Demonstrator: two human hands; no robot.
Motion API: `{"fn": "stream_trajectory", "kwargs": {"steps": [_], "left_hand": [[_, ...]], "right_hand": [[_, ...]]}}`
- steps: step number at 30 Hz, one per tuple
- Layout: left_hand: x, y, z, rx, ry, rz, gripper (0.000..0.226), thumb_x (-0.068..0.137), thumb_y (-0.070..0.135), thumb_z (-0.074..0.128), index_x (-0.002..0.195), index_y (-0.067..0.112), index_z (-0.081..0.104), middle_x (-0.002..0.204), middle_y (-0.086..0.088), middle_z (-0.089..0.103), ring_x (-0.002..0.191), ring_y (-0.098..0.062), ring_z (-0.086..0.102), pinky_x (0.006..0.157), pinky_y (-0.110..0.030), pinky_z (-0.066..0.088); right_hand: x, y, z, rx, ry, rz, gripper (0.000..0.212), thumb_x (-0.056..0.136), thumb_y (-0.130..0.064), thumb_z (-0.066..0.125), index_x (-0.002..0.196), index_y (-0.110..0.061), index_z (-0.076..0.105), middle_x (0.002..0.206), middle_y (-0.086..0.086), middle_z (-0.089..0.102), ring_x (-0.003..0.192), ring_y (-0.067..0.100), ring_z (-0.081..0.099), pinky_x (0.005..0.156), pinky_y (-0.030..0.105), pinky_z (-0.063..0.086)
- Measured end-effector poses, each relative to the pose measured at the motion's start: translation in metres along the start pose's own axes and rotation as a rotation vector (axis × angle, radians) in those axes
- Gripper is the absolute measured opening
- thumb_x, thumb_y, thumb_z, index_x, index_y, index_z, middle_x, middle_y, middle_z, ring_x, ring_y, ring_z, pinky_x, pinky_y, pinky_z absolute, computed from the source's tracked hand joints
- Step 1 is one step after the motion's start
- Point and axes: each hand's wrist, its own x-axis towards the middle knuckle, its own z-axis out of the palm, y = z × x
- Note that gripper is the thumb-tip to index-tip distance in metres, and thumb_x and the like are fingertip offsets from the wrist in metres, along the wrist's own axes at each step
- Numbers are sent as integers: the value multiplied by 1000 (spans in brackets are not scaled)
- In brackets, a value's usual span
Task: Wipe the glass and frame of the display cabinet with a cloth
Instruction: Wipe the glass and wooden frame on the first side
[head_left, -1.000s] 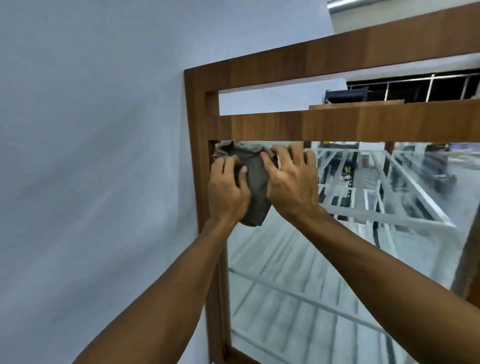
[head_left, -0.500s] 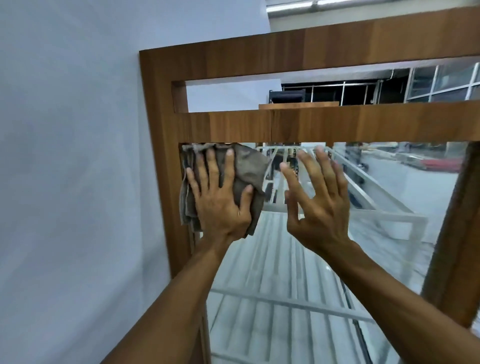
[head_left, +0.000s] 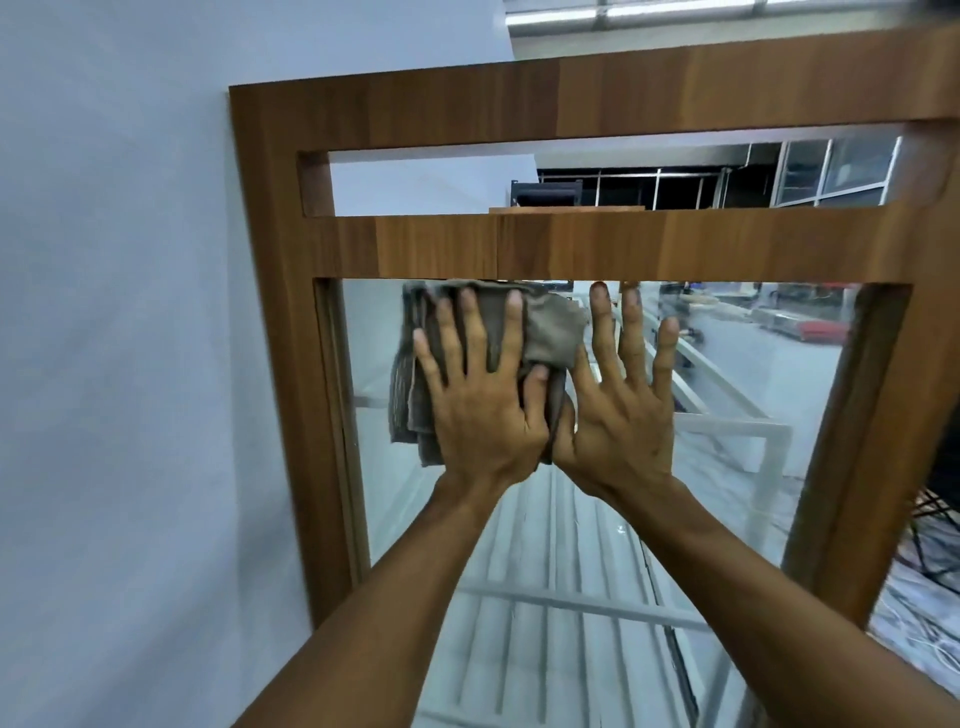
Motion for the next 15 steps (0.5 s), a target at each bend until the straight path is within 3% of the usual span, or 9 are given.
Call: {"fn": "stream_trajectory", "kwargs": {"steps": [2, 3, 6, 7, 10, 11, 12, 15], "left_hand": [[-3, -23, -1, 7, -17, 114, 71, 104, 52, 38, 165, 23, 15, 173, -12, 9, 161, -33, 2, 129, -57, -2], [-2, -30, -2, 15, 16, 22, 72, 104, 52, 38, 165, 23, 16, 173, -13, 9, 161, -33, 3, 129, -57, -1], [9, -2, -3, -5, 119, -484, 72, 105, 52, 33, 166, 14, 20, 173, -19, 10, 161, -39, 5, 127, -63, 4], [12, 16, -2, -17, 95, -481, 74, 106, 52, 31, 166, 12, 19, 173, -20, 10, 161, -40, 4, 127, -64, 3], [-1, 29, 4, 6, -34, 0, 74, 105, 54, 33, 166, 15, 18, 173, -17, 10, 161, -38, 4, 129, -61, 0], [-5, 16, 5, 17, -48, 109, 74, 104, 55, 36, 165, 18, 18, 173, -16, 11, 161, -36, 5, 129, -60, 0], [-6, 4, 5, 21, -31, 109, 73, 104, 55, 37, 165, 19, 19, 173, -15, 13, 161, -35, 6, 129, -60, 1], [2, 18, 3, 10, 99, -383, 75, 105, 54, 34, 166, 13, 20, 173, -19, 12, 161, -38, 6, 127, -64, 5]], "right_hand": [[-2, 11, -4, 24, -4, -46, 65, 101, -30, 46, 160, -10, 31, 170, 15, 18, 158, 36, 11, 128, 59, 6], [-3, 17, -5, 28, -3, -67, 63, 102, -30, 46, 161, -12, 30, 170, 14, 17, 159, 34, 11, 128, 57, 7], [-6, 30, -7, 24, 16, -76, 62, 104, -31, 46, 161, -15, 30, 170, 15, 17, 159, 32, 13, 128, 57, 9], [-7, 31, -7, 14, 28, -60, 62, 104, -31, 46, 161, -14, 31, 169, 17, 18, 159, 33, 14, 127, 59, 9], [-9, 35, -6, 8, 74, -29, 67, 99, -24, 50, 160, -8, 29, 168, 20, 17, 158, 36, 16, 127, 59, 5], [-11, 37, -6, 4, 76, -30, 68, 99, -25, 51, 160, -9, 26, 168, 19, 17, 158, 36, 15, 127, 59, 3], [-12, 41, -6, -8, 69, -27, 67, 101, -27, 49, 161, -12, 24, 169, 17, 16, 158, 35, 15, 127, 58, 0], [-15, 52, -9, -40, 37, -20, 64, 104, -35, 45, 163, -20, 23, 170, 14, 14, 159, 33, 12, 127, 58, -4]]}}
